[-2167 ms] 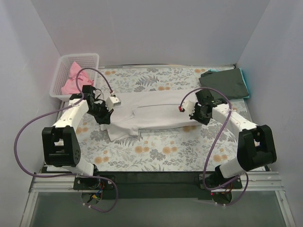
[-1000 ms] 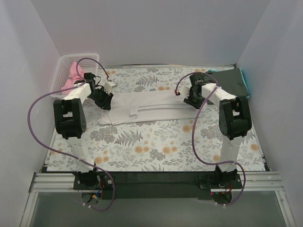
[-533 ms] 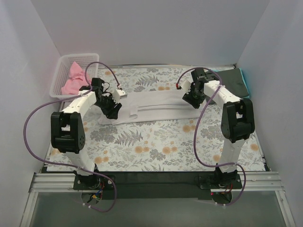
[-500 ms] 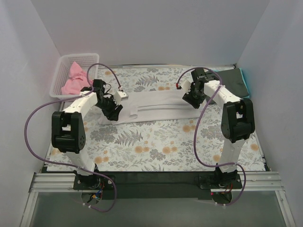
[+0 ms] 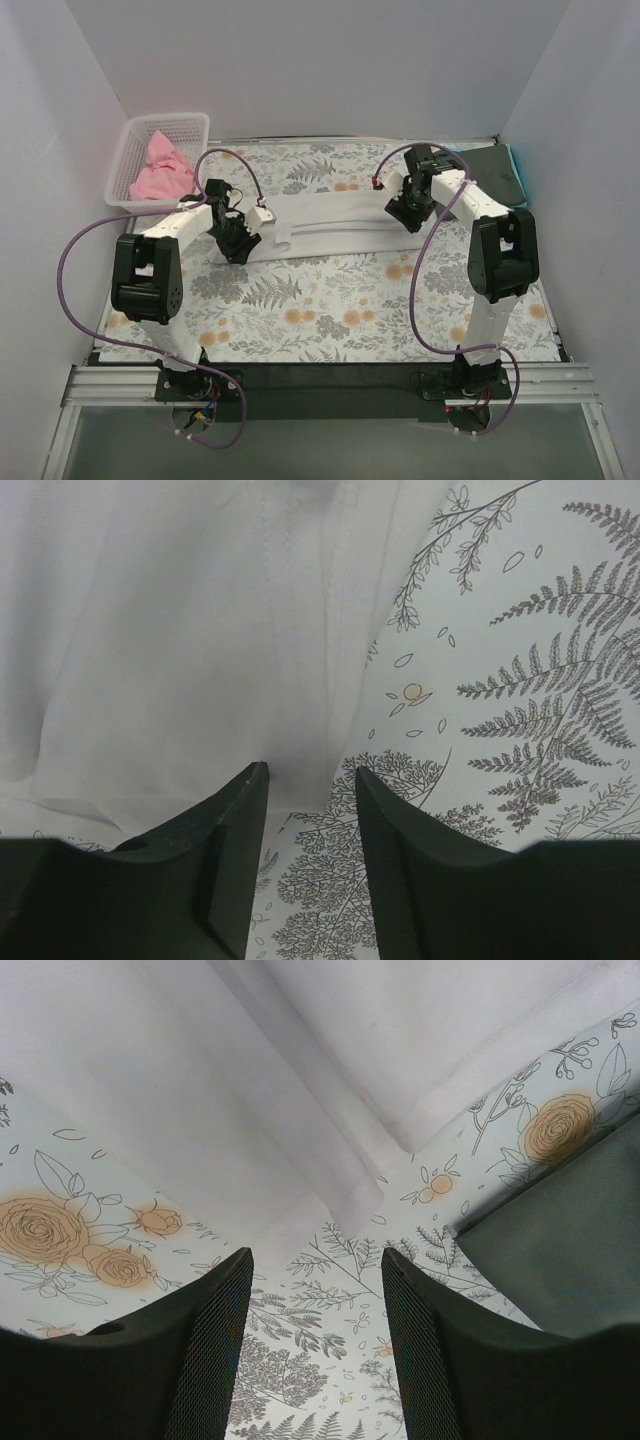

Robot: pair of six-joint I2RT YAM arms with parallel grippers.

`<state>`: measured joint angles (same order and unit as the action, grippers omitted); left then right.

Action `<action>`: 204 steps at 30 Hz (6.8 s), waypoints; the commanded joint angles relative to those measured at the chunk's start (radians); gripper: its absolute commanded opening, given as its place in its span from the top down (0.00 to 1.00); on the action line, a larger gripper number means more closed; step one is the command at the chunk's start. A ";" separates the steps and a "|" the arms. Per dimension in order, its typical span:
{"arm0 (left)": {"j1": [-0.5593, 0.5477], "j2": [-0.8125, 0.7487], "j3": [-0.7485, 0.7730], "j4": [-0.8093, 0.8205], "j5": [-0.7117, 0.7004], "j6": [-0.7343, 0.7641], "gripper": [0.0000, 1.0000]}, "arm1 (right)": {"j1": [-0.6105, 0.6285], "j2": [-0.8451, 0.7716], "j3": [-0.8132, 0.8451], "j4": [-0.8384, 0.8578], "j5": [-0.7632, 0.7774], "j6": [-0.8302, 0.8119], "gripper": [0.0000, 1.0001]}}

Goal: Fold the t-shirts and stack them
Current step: Fold the tshirt

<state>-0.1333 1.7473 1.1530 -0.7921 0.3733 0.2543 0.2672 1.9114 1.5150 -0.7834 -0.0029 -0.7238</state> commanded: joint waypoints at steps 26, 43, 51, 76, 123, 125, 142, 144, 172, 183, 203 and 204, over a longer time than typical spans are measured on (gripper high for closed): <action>0.044 0.190 0.468 -0.118 0.039 -0.061 1.00 | -0.028 -0.023 0.011 -0.016 -0.002 -0.011 0.49; 0.100 0.393 0.736 0.008 -0.022 -0.245 0.59 | -0.028 -0.041 0.019 -0.019 -0.029 -0.016 0.48; 0.100 0.245 0.587 0.004 0.030 -0.447 0.58 | -0.028 0.056 0.059 -0.022 -0.078 0.018 0.61; 0.087 0.217 0.246 0.188 -0.049 -0.802 0.58 | 0.216 -0.149 -0.451 -0.229 -0.352 -0.034 0.66; -0.097 0.636 0.755 0.232 -0.030 -0.851 0.60 | 0.439 -0.164 -0.408 -0.008 -0.440 0.124 0.60; -0.109 0.710 0.850 0.231 -0.020 -0.874 0.61 | 0.393 -0.189 -0.409 -0.007 -0.437 0.119 0.57; -0.167 0.740 1.042 0.505 0.180 -0.882 0.48 | 0.248 -0.271 -0.360 0.068 -0.394 0.116 0.55; -0.151 0.596 0.928 0.547 0.272 -0.874 0.48 | 0.248 -0.314 -0.371 0.093 -0.407 0.095 0.55; -0.359 -0.714 -0.625 0.352 0.314 -0.089 0.44 | 0.497 -0.676 -0.831 0.424 -0.379 -0.140 0.49; -0.473 -0.594 -0.659 0.462 0.216 -0.058 0.44 | 0.552 -0.637 -0.920 0.552 -0.324 -0.216 0.49; -0.488 -0.474 -0.707 0.498 0.105 -0.020 0.92 | 0.566 -0.515 -0.914 0.556 -0.273 -0.207 0.99; -0.488 -0.480 -0.705 0.488 0.116 -0.017 0.95 | 0.566 -0.520 -0.909 0.531 -0.281 -0.201 0.99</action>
<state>-0.6178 1.2552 0.4667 -0.2489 0.5415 0.2008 0.8268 1.3663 0.5980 -0.1745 -0.3080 -0.9493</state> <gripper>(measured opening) 0.095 0.023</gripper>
